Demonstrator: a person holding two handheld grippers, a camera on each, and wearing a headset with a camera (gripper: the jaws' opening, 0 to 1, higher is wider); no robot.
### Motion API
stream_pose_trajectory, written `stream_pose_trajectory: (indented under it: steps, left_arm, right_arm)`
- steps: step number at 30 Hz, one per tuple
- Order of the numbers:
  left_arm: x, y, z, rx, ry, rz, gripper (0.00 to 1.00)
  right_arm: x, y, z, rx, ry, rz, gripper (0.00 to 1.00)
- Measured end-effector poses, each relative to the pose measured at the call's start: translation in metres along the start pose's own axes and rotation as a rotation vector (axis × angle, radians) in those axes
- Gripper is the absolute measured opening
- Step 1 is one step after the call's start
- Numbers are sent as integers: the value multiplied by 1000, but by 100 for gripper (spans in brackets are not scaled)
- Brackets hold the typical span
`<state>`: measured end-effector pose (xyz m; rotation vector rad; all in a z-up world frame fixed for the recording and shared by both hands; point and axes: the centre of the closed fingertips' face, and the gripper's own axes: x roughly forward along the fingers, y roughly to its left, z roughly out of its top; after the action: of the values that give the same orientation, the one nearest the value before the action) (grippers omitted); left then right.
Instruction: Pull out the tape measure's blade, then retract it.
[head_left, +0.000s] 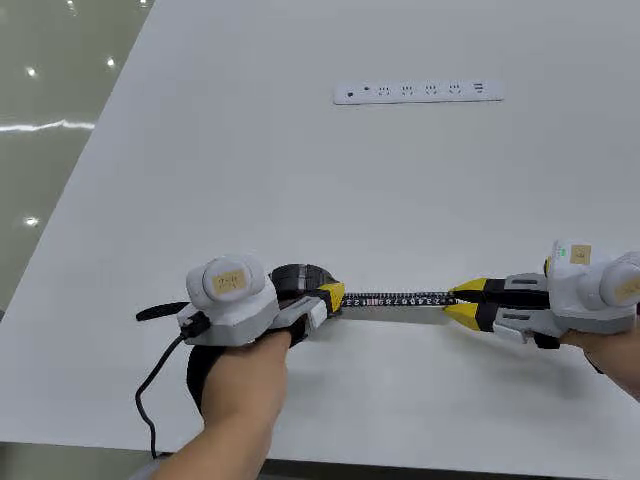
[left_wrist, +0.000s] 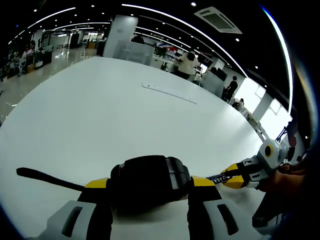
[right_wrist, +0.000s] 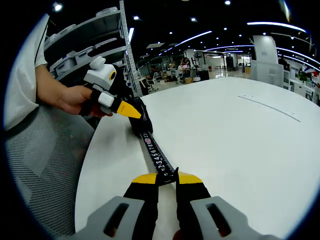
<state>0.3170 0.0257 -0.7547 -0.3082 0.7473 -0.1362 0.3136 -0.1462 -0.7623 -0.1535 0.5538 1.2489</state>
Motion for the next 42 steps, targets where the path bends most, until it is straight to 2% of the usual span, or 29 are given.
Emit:
stream_pose_trajectory:
  steps: [10, 42]
  left_arm:
    - [0, 0, 0, -3, 0, -1, 57]
    - [0, 0, 2, -23, -4, -16, 57]
  right_arm:
    - [9, 3, 3, 17, -10, 14, 8]
    - [58, 20, 21, 50, -44, 82, 9]
